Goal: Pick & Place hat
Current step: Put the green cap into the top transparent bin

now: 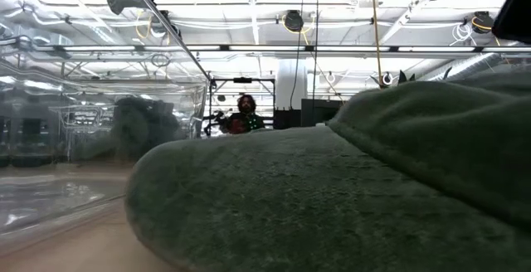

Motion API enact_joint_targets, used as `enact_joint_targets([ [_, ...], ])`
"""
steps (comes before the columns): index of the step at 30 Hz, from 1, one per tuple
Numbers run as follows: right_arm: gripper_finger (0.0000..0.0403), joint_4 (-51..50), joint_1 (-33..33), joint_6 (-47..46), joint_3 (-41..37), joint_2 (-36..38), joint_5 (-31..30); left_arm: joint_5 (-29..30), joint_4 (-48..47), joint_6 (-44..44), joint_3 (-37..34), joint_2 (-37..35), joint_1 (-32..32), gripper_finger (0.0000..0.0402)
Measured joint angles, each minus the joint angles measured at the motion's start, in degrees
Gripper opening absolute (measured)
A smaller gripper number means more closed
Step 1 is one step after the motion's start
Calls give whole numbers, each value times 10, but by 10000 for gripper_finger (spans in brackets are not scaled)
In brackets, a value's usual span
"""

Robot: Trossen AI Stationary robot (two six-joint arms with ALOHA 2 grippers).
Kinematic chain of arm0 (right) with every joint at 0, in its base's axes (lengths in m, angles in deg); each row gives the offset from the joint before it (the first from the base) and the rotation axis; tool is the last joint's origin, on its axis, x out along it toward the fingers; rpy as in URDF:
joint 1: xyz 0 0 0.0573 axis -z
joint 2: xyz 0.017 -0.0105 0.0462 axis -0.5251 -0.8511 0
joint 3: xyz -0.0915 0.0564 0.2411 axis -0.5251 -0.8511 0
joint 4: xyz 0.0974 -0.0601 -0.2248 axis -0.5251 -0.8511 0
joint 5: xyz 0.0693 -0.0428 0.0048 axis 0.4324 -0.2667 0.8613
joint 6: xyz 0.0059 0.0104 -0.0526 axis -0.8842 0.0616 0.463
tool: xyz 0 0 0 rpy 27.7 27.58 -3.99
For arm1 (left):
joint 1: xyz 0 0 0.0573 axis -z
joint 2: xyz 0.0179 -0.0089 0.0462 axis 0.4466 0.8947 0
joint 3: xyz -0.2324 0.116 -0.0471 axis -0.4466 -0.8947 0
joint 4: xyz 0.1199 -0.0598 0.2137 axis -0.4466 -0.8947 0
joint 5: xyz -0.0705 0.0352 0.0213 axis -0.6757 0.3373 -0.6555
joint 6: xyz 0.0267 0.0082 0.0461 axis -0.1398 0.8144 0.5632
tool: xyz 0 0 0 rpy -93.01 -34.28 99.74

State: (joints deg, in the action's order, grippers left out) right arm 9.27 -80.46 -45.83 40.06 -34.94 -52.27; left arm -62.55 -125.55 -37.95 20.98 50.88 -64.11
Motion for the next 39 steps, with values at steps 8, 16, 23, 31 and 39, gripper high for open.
enact_joint_targets([
  [8, 72, 40, 23, 71, 0, 0, 71, 0, 0, 0, 0, 0, 0, 120],
  [16, 3, 89, 34, 136, 0, 46, 128, 0, 0, 0, 0, 0, 0, 120],
  [23, 1, 49, 28, 264, 0, 200, 116, 0, 0, 0, 0, 0, 0, 120],
  [31, 1, 46, 47, 612, 0, 359, -63, 0, 0, 0, 0, 0, 0, 120],
  [39, 0, 104, 130, 810, 1, 387, -107, 0, 0, 0, 0, 0, 0, 120],
])
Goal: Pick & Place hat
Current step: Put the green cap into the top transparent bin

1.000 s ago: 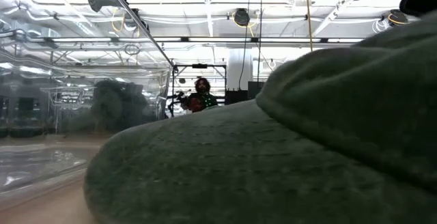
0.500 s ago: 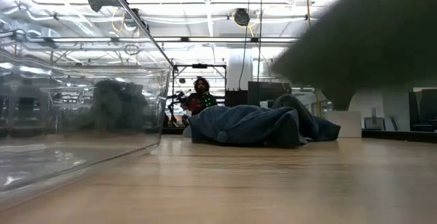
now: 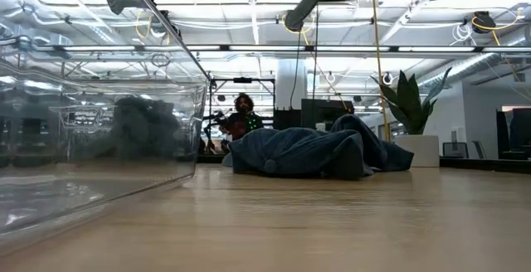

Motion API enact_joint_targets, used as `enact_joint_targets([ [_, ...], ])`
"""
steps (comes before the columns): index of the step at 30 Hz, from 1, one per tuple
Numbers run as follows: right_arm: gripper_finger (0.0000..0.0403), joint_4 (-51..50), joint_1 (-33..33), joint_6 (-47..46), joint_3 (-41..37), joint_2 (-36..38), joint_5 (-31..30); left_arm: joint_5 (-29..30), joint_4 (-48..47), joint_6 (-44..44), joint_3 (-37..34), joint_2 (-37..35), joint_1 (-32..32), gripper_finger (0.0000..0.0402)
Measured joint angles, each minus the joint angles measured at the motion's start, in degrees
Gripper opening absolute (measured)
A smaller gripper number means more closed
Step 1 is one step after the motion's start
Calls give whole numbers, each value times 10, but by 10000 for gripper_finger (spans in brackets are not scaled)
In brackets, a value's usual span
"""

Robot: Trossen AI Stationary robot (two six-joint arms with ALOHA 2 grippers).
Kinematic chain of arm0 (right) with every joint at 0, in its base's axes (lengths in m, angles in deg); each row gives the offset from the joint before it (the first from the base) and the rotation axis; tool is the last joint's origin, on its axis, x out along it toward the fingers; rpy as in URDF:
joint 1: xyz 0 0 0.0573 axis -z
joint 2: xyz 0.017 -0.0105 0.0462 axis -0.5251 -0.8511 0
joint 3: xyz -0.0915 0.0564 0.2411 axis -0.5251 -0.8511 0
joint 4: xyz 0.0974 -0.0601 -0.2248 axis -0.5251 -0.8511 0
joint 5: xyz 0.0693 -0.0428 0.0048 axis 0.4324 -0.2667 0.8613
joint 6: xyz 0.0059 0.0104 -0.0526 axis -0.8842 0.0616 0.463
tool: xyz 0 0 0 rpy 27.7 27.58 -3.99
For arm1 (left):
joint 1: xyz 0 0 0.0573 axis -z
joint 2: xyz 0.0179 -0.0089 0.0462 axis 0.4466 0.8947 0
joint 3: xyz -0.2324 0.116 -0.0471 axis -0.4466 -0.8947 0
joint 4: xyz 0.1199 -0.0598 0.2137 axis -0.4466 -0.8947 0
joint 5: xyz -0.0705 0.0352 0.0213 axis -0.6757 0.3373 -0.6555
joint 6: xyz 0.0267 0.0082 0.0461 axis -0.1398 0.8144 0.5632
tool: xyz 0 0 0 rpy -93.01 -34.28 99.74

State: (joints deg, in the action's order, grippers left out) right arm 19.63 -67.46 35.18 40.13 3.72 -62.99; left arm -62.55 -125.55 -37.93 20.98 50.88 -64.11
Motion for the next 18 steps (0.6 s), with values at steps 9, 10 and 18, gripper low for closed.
enact_joint_targets([
  [9, 0, -4, 197, 10, 0, -16, 60, 0, 0, 0, 0, 0, 0, 120],
  [10, 0, -8, 224, 12, 0, -17, 64, 0, 0, 0, 0, 0, 0, 120],
  [18, 0, -31, 432, -92, 0, -35, 166, 0, 0, 0, 0, 0, 0, 120],
])
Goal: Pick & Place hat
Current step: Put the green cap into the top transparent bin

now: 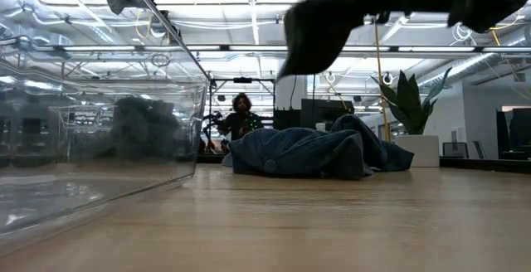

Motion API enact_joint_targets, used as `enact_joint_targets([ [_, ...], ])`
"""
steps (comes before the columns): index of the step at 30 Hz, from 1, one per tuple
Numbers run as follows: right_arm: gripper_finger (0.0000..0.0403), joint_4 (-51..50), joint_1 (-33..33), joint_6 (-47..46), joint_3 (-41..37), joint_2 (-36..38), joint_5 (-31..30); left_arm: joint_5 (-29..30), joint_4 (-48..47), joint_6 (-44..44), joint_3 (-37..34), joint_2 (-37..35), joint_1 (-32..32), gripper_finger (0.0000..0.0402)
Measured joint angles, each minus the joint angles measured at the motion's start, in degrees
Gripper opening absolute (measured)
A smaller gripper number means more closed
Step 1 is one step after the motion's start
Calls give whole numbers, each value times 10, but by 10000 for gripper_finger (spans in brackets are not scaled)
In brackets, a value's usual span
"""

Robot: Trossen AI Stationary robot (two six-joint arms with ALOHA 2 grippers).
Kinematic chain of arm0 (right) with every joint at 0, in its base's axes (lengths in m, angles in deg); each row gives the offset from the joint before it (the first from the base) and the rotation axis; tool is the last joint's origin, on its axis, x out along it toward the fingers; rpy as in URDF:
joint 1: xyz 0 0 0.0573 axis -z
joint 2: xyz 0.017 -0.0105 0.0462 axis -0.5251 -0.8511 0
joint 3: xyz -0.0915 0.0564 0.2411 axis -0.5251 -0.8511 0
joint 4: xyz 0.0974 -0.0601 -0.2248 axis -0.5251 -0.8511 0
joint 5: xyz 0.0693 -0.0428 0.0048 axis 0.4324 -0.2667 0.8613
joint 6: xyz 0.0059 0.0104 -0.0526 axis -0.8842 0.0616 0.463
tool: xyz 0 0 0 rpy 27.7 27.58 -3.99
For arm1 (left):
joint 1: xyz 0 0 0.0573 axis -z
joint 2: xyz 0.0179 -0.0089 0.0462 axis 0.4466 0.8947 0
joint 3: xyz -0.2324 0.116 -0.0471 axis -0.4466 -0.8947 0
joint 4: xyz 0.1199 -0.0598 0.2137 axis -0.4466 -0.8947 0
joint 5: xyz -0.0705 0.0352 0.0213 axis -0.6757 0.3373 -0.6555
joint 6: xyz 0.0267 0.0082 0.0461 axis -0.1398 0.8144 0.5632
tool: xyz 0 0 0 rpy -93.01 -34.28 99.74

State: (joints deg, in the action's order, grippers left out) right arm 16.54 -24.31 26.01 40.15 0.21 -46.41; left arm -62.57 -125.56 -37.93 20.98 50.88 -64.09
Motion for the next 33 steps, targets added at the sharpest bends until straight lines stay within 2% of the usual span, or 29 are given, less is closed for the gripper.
enact_joint_targets([
  [4, 0, 10, 71, -93, 0, -50, 71, 0, 0, 0, 0, 0, 0, 120],
  [7, 0, 26, 98, -129, 0, -95, 73, 0, 0, 0, 0, 0, 0, 120],
  [10, 0, 29, 107, -131, 18, -126, 77, 0, 0, 0, 0, 0, 0, 120],
  [13, 0, 17, 108, -108, 45, -139, 110, 0, 0, 0, 0, 0, 0, 120],
  [16, 0, -31, 107, -96, 74, -134, 182, 0, 0, 0, 0, 0, 0, 120],
  [23, 0, -120, 111, -144, 93, -67, 428, 0, 0, 0, 0, 0, 1, 120],
  [25, 0, -129, 115, -153, 93, -47, 480, 0, 0, 0, 0, 0, 1, 120],
  [29, 0, -126, 125, -149, 93, -11, 537, 0, 0, 0, 0, 0, 1, 120],
  [33, 0, -129, 123, -118, 93, -2, 539, 9, 0, 22, 0, 0, 1, 120],
])
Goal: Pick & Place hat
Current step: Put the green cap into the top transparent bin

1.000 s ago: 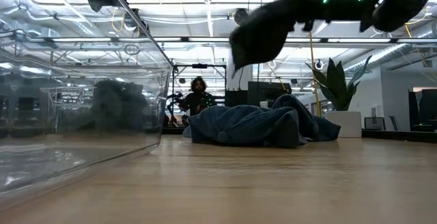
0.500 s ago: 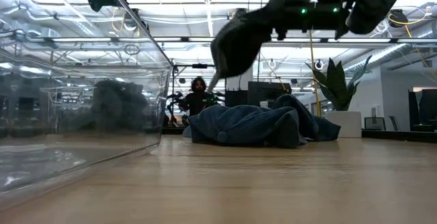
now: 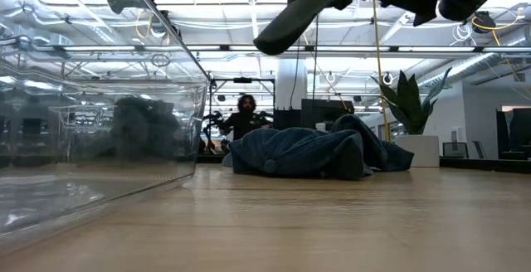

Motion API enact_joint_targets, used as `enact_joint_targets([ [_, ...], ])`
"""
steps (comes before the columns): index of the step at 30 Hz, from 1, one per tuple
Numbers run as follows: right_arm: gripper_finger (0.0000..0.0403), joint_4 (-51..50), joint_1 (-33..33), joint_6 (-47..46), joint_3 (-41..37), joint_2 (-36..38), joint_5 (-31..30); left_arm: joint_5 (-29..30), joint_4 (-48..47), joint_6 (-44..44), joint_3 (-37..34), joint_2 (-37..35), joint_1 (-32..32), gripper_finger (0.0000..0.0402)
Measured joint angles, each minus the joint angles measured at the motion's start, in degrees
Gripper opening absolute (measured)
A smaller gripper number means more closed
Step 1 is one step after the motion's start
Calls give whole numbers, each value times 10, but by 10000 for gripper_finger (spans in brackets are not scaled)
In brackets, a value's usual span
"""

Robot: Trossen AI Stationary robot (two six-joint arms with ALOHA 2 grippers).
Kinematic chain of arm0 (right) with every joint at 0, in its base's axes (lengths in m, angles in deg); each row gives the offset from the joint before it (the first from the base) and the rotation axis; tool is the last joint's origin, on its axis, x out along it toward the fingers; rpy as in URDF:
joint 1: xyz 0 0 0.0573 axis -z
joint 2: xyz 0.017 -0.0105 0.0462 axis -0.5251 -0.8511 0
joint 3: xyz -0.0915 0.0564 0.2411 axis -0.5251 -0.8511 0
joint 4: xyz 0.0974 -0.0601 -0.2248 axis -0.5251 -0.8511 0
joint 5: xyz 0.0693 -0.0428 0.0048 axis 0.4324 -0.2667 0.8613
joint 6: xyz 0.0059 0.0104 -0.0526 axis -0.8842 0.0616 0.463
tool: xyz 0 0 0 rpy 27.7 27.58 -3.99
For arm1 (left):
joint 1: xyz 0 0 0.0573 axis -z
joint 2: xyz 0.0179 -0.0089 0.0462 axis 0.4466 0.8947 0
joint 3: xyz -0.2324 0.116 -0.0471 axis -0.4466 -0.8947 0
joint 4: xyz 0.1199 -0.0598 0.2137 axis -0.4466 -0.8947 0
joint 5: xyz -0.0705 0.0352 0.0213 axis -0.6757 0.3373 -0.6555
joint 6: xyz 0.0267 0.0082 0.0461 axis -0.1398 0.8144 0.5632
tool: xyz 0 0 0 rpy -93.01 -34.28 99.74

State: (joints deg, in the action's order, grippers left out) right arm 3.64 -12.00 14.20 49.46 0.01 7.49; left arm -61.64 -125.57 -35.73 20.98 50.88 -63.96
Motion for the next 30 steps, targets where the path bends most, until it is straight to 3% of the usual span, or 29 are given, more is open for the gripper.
enact_joint_targets([
  [7, 0, 10, -13, 46, 0, -4, -4, 25, 0, 29, 0, 2, 0, 120],
  [11, 0, 19, -13, 71, 0, -3, -30, 17, 16, 111, 0, 5, 0, 120],
  [17, 0, 17, -17, 98, 0, -13, -45, -145, 230, 94, -52, 57, 21, 120],
  [20, 0, 21, -21, 117, 0, -16, -32, -213, 356, 55, -82, 106, 38, 120],
  [23, 0, 22, -22, 121, 0, -16, -32, -231, 465, -6, -89, 150, 57, 120],
  [27, 0, 23, -22, 124, 0, -16, -31, -232, 507, -126, -90, 204, 83, 120],
  [30, 0, 19, -22, 140, 0, -16, -30, -230, 512, -160, -90, 232, 94, 120],
])
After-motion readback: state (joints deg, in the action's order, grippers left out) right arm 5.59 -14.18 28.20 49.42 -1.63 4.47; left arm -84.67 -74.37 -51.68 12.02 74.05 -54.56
